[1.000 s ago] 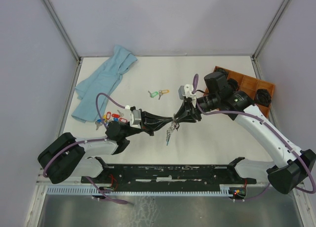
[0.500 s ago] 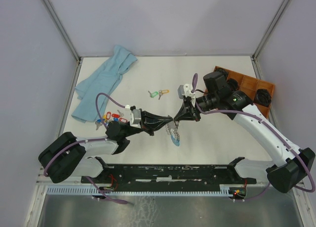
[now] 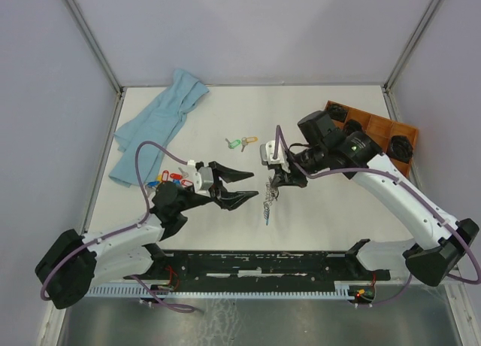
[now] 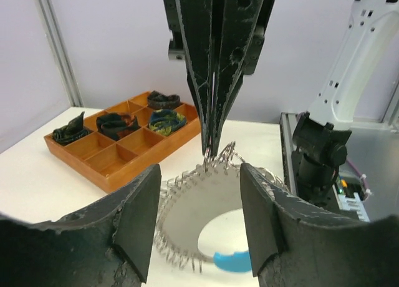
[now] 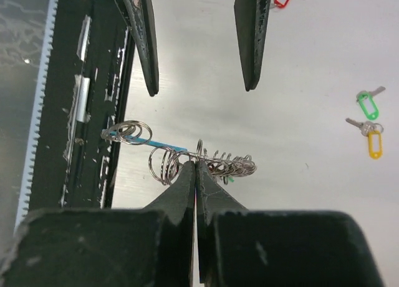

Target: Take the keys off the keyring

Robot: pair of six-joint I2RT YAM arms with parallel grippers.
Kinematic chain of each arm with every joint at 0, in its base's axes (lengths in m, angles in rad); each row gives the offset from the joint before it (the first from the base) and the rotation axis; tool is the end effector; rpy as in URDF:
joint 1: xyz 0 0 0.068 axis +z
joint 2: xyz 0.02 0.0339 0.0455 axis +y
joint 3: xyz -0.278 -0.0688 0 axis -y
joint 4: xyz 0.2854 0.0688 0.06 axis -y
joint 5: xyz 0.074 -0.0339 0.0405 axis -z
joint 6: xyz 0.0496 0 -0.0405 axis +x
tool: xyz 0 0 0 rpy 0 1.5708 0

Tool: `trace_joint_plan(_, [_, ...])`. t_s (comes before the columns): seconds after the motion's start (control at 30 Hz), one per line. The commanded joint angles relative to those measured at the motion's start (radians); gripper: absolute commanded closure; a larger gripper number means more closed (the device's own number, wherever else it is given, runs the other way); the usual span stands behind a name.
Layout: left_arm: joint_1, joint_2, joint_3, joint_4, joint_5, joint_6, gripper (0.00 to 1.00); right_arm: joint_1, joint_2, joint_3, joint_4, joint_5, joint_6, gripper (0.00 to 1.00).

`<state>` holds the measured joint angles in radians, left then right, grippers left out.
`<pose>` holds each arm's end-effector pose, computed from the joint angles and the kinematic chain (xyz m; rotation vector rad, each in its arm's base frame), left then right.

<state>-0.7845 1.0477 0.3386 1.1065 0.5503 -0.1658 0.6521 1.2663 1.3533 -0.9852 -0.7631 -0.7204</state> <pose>0.1544 -0.1907 0.2590 0.8602 0.9989 -1.1396 0.2051 0.1997 0.3774 -1.7105 1.5783 0.8967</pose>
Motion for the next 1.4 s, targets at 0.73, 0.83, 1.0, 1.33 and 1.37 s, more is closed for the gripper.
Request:
trace_joint_plan(0.73, [0.005, 0.218, 0.081, 0.403, -0.028, 0.04, 0.65, 0.373, 0.339, 0.69, -0.652, 0.883, -0.202, 0.99])
trace_joint_plan(0.83, [0.005, 0.282, 0.078, 0.535, -0.007, -0.047, 0.65, 0.376, 0.352, 0.719, -0.655, 0.853, -0.2, 0.99])
trace_joint_plan(1.0, [-0.005, 0.359, 0.102, 0.622, -0.007, -0.124, 0.63, 0.376, 0.351, 0.737, -0.643, 0.803, -0.198, 0.99])
trace_joint_plan(1.33, [-0.038, 0.372, 0.117, 0.621, -0.046, -0.129, 0.63, 0.378, 0.339, 0.69, -0.615, 0.742, -0.177, 0.99])
trace_joint_plan(1.37, [-0.042, 0.372, 0.117, 0.622, -0.049, -0.129, 0.63, 0.377, 0.336, 0.685, -0.613, 0.737, -0.175, 0.99])
